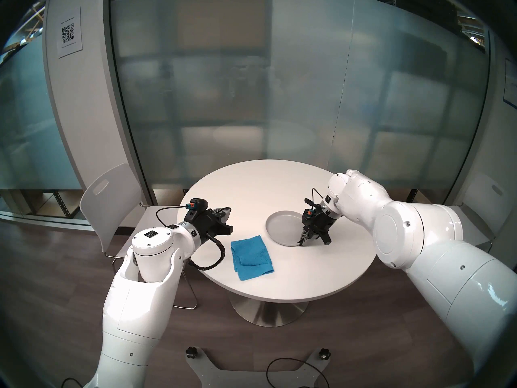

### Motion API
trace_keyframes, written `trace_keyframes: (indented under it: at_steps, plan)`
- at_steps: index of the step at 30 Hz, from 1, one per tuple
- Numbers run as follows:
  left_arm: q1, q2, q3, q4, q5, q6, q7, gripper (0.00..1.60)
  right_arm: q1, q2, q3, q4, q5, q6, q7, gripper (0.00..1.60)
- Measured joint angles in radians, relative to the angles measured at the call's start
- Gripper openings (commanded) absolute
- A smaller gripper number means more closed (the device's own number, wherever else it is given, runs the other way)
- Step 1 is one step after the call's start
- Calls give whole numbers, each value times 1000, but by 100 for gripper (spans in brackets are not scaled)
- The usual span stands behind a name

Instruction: Fold the napkin in half twice and place it beside the plate

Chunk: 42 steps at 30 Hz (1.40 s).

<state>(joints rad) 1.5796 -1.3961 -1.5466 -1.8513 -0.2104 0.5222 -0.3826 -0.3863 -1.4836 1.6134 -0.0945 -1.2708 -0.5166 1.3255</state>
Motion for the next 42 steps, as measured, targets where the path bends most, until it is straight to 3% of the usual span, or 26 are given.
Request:
trace_keyframes:
  at_steps: [42]
  plan:
    - [-25,-2,27,17,1,0,2,48,-14,34,58,1,29,-70,-72,0]
